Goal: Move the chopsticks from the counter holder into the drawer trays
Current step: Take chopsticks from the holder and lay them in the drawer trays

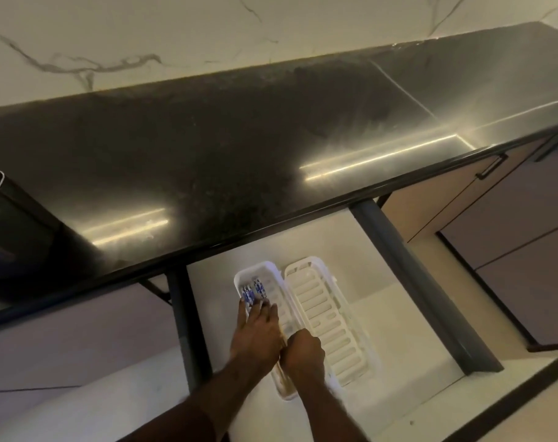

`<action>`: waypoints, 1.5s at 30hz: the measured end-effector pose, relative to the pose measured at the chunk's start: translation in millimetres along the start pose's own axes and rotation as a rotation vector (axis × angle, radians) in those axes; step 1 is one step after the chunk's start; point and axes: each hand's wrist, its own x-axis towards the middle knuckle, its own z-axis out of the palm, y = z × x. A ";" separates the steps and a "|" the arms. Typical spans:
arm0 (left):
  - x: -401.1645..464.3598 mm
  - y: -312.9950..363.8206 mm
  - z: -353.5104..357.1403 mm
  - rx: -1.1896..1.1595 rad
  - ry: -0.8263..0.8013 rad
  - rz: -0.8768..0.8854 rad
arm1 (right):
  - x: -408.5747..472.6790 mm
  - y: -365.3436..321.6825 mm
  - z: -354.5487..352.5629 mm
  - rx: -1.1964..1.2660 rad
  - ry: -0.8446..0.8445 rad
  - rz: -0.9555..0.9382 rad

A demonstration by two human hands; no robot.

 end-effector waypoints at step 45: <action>-91.9 -176.9 -266.1 -0.545 0.842 0.194 | -175.6 -243.9 -150.3 0.325 0.584 -0.652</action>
